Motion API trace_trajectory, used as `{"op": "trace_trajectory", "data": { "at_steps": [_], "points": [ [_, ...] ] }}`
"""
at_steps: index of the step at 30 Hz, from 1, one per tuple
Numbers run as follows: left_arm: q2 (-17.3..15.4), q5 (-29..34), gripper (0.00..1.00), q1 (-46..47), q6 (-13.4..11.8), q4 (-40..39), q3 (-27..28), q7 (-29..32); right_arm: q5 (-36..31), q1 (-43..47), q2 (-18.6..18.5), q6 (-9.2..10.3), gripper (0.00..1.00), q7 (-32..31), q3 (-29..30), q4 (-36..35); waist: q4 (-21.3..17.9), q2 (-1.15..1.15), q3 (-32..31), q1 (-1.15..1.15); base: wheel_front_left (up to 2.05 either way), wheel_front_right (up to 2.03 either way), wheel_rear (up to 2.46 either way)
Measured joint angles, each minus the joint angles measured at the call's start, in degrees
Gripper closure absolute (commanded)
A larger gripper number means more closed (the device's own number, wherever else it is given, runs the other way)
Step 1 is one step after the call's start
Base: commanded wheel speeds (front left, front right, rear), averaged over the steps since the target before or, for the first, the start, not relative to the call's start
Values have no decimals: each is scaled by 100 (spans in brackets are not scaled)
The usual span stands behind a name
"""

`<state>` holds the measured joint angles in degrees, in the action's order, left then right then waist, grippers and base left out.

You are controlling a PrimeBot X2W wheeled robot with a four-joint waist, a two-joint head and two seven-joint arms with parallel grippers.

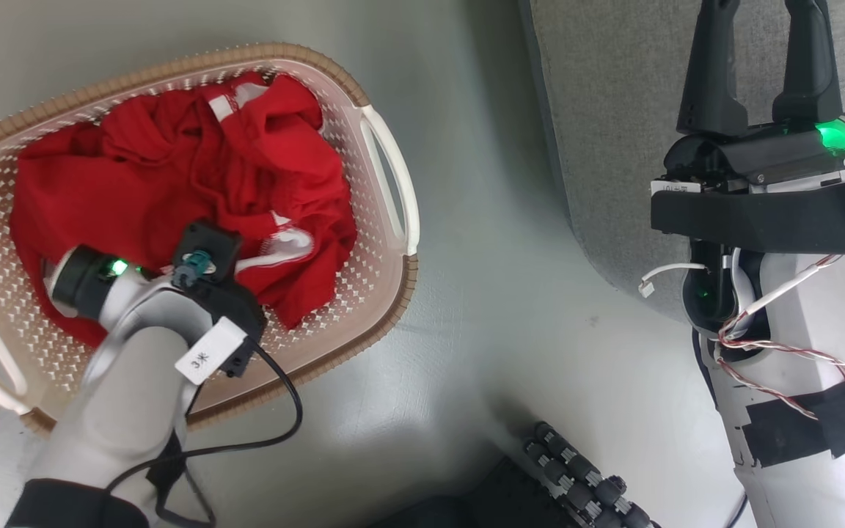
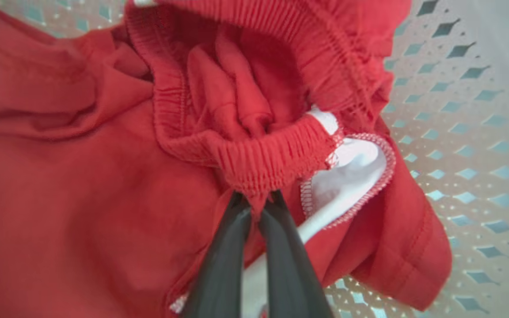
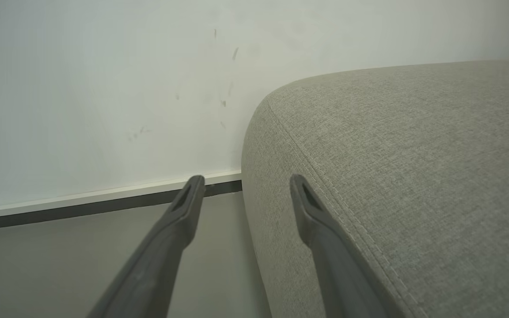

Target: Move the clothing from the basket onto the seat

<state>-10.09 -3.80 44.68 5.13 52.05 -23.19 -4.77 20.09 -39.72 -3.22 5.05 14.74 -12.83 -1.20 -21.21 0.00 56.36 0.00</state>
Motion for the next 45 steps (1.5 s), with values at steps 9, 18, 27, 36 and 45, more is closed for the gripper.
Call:
{"op": "trace_trajectory", "data": {
  "at_steps": [9, 18, 27, 36, 45],
  "points": [
    [233, -90, 100, 5, 51, 36, -1, -364, -8, 3, 2, -37, 0, 0, 73, 182, 173, 0, -177, 0, 0, 0, 0],
    [435, -352, 100, -10, 100, 49, 43, -760, -157, 43, 3, -103, 0, 0, 144, 494, 440, 0, -567, 0, 0, 0, 0],
    [611, -577, 100, -157, 147, 13, 18, -903, -249, 311, -69, -193, 0, -1, 274, 842, 753, 0, -1168, 0, 0, 0, 0],
    [686, -733, 100, -340, 194, -176, -49, -951, -300, 679, -149, -254, 0, -1, 412, 1150, 1078, 0, -1884, 0, 0, 0, 0],
    [743, -1027, 100, -537, 197, -458, -122, -953, -301, 1191, -180, -305, 0, -1, 517, 1503, 1378, 0, -2649, -1, 0, 0, 0]
  ]
}}
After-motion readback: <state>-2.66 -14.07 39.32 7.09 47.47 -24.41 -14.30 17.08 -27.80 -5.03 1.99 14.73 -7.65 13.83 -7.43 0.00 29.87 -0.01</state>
